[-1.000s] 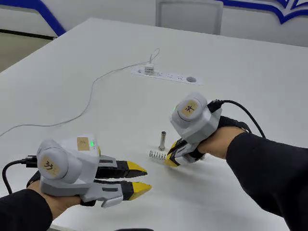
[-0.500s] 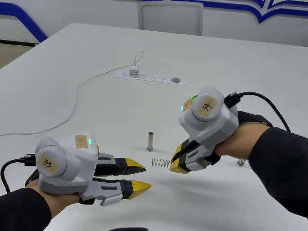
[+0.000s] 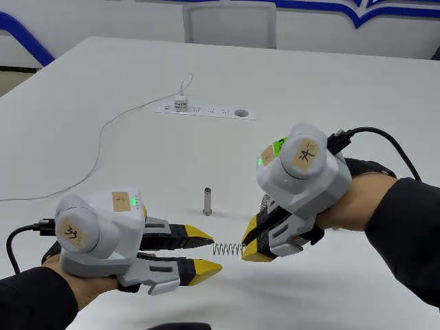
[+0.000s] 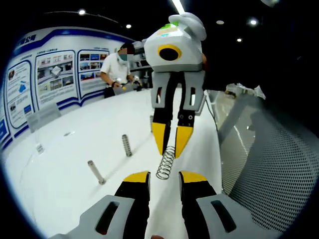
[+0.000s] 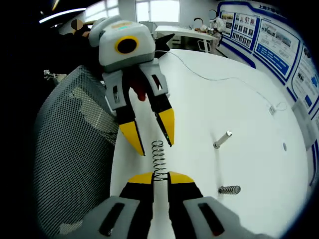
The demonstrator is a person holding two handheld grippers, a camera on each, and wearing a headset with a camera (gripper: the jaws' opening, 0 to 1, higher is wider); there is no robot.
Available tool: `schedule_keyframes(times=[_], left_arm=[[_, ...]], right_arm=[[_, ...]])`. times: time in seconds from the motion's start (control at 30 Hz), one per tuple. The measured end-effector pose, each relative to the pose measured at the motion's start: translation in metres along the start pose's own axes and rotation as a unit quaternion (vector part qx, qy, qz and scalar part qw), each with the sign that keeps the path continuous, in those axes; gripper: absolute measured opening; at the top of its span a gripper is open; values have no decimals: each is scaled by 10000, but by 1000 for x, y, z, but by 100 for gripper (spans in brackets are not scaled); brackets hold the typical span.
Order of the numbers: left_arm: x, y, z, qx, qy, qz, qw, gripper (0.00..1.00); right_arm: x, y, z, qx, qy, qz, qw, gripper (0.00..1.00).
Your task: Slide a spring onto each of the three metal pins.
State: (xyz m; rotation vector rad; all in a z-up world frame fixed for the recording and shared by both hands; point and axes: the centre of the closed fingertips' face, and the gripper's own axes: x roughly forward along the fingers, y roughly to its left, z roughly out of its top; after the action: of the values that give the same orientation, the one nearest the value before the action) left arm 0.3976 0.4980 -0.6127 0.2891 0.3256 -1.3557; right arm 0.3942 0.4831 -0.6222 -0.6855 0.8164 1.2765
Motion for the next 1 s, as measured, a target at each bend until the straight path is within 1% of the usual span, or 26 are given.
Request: schedule_keyframes(times=[0.07, 0.2, 0.33, 0.6, 0.77, 0.9, 1.0], left_arm=[[1, -2, 1, 27, -13, -36, 10000, 23], [3, -5, 2, 83, -11, -93, 9999, 20], [3, -8, 2, 142, -5, -155, 9998, 15], [2, -9, 2, 179, -14, -141, 9997, 12], [1, -7, 2, 200, -8, -113, 9997, 12], [1, -6, 1, 200, -3, -89, 9998, 12], [1, -7, 1, 209, 11, -110, 9997, 11]], right_arm=[[0, 4, 1, -64, -10, 50, 10000, 11], [1, 6, 3, -127, -18, 99, 9999, 11], [-1, 7, 5, -183, -34, 114, 9998, 11], [-5, 9, 9, -283, -28, 90, 9996, 11], [-12, 9, 18, -377, -73, 55, 9992, 11], [-17, 9, 28, -446, -169, 15, 9989, 11], [-20, 10, 37, -500, -260, -7, 9984, 11]])
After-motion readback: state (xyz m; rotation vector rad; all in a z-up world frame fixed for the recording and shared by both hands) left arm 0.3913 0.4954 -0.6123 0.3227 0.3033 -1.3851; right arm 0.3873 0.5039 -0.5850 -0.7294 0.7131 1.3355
